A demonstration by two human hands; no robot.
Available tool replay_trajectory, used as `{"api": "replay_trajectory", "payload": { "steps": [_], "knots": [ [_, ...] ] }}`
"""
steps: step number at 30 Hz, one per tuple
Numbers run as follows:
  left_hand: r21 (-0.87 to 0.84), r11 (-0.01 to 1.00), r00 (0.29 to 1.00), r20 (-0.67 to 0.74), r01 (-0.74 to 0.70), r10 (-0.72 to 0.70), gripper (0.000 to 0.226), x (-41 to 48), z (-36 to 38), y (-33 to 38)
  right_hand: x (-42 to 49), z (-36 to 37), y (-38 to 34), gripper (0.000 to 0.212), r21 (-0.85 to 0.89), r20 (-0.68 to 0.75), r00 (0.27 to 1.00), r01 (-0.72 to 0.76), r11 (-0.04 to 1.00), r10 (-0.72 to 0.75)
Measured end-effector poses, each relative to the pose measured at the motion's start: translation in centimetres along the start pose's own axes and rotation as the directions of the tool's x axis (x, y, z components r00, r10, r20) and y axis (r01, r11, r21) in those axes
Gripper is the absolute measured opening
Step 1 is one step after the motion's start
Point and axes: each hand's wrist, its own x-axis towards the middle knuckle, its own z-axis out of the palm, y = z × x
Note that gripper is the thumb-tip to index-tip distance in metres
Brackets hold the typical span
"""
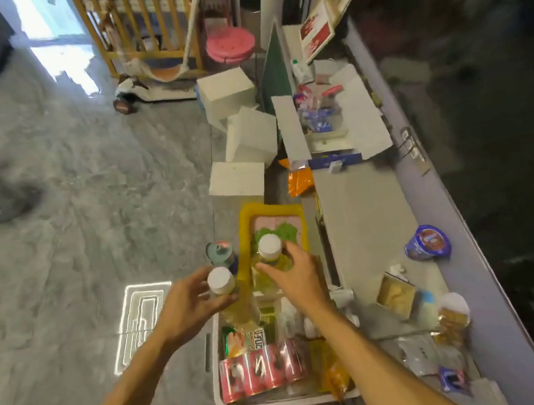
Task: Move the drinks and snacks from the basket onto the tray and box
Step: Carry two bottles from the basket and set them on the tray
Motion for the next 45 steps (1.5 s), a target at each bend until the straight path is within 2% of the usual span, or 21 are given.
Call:
{"api": "replay_trajectory", "payload": {
  "steps": [2,6,11,14,17,19,21,23,25,28,34,38,40,45],
  "knots": [
    [0.021,0.998,0.997,0.031,-0.067,0.066,0.059,-0.1,-1.6,4.2,-1.4,-3.6,-2.9,0.053,-0.021,-0.073,0.997,0.008,1.0,-0.009],
    [0.119,0.957,0.96,0.129,-0.264,0.249,0.059,-1.1,-3.3,12.4,-6.5,-10.6,-8.0,0.049,-0.036,-0.259,0.966,-0.001,0.999,-0.008],
    [0.167,0.84,0.836,0.313,-0.516,0.451,0.051,-4.6,-0.8,21.9,-16.8,-17.5,-12.6,0.046,-0.015,-0.491,0.868,-0.094,0.995,0.075],
    [0.135,0.761,0.732,0.422,-0.635,0.535,0.057,-8.1,3.0,26.2,-24.1,-20.4,-14.2,0.048,-0.009,-0.641,0.758,-0.168,0.986,0.123],
    [0.073,0.7,0.62,0.537,-0.71,0.572,0.049,-12.7,8.0,29.5,-32.0,-22.7,-14.7,0.044,0.011,-0.777,0.61,-0.236,0.972,0.157],
    [0.028,0.656,0.538,0.6,-0.754,0.592,0.048,-16.3,11.7,30.9,-37.6,-23.9,-14.6,0.044,0.038,-0.83,0.525,-0.283,0.958,0.188],
    [-0.007,0.624,0.474,0.644,-0.781,0.6,0.057,-20.3,15.5,31.5,-43.4,-24.7,-14.2,0.045,0.072,-0.873,0.44,-0.314,0.947,0.212],
    [-0.044,0.606,0.419,0.684,-0.794,0.597,0.058,-24.8,19.2,31.3,-49.7,-25.0,-13.5,0.044,0.098,-0.919,0.325,-0.361,0.928,0.224],
    [-0.097,0.594,0.353,0.723,-0.799,0.593,0.056,-30.2,22.5,30.7,-56.2,-24.9,-12.7,0.042,0.132,-0.946,0.226,-0.391,0.911,0.234],
    [-0.164,0.569,0.25,0.777,-0.806,0.578,0.053,-38.9,26.4,29.3,-66.2,-24.5,-11.6,0.038,0.202,-0.952,0.131,-0.411,0.889,0.277],
    [-0.245,0.526,0.111,0.824,-0.814,0.555,0.052,-57.1,31.8,25.6,-85.4,-22.2,-9.7,0.043,0.323,-0.942,-0.079,-0.482,0.814,0.327],
    [-0.304,0.525,0.018,0.853,-0.795,0.522,0.044,-67.5,34.7,22.6,-95.0,-20.9,-8.0,0.044,0.419,-0.907,-0.202,-0.517,0.746,0.37],
    [-0.313,0.544,-0.009,0.872,-0.778,0.489,0.045,-71.8,36.4,21.6,-98.9,-20.5,-7.1,0.044,0.435,-0.9,-0.246,-0.537,0.723,0.36],
    [-0.288,0.588,-0.016,0.906,-0.755,0.423,0.058,-79.1,43.0,20.1,-105.6,-22.0,-3.7,0.042,0.48,-0.877,-0.311,-0.539,0.692,0.366]
  ]
}}
